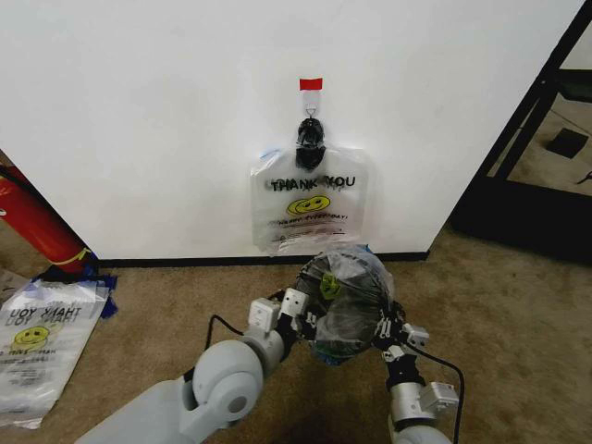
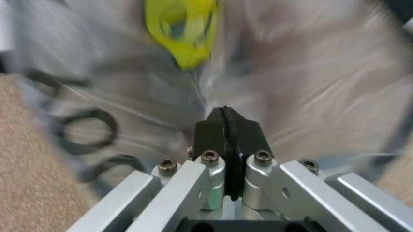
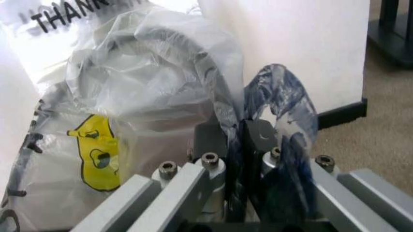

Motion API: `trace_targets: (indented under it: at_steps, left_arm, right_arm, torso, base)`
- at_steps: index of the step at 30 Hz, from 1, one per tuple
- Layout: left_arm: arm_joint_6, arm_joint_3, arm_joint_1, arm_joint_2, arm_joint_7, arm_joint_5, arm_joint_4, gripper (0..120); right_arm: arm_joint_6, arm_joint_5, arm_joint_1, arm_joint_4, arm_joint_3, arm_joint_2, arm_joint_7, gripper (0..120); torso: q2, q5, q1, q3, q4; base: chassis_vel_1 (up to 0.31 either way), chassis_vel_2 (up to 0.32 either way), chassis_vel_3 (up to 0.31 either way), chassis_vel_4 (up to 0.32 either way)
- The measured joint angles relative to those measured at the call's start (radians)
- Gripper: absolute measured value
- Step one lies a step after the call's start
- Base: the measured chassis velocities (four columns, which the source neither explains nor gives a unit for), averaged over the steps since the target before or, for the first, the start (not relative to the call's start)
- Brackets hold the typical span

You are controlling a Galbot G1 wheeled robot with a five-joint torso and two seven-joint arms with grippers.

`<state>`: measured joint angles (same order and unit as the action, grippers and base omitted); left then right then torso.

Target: Pick up the garbage bag from the wall and place it over the trash bin.

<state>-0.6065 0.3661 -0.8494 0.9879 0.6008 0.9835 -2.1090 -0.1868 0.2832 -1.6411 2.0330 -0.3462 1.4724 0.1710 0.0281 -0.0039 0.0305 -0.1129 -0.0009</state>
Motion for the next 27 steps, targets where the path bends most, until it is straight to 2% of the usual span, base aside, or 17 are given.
trace_targets:
  at_steps: [4,9,16,23,27]
  left_arm:
    - [0.017,0.021,0.013,0.034,0.002,-0.032,0.083,0]
    - [0.024,0.014,0.02,0.04,0.0,-0.055,0.119,0]
    - [0.018,0.021,0.035,0.059,0.011,-0.058,0.137,0]
    - [-0.003,0.032,0.049,0.042,0.023,-0.04,0.098,0]
    - [-0.004,0.043,0.081,0.066,0.024,-0.039,0.132,0]
  right_arm:
    - [-0.018,-0.039,-0.019,0.007,0.001,0.007,-0.011,1]
    - [-0.03,-0.059,-0.034,0.011,0.002,-0.002,-0.018,1]
    - [-0.035,-0.057,-0.034,0.005,0.005,-0.007,-0.019,1]
    - [-0.028,-0.022,-0.026,-0.001,-0.002,-0.009,-0.016,1]
    - [-0.026,-0.019,-0.024,-0.002,0.002,-0.006,-0.016,1]
  torso:
    - [0.0,-0.0001,0.0,0.0,-0.0001]
    - [0.0,0.0001,0.0,0.0,0.0]
    - [0.0,0.0,0.0,0.0,-0.0001]
    - [0.0,0.0001,0.0,0.0,0.0001]
    - [0.0,0.0,0.0,0.0,-0.0001]
  base:
    - [0.0,0.0,0.0,0.0]
    - [0.0,0.0,0.0,0.0]
    - [0.0,0.0,0.0,0.0]
    - [0.0,0.0,0.0,0.0]
    - [0.0,0.0,0.0,0.0]
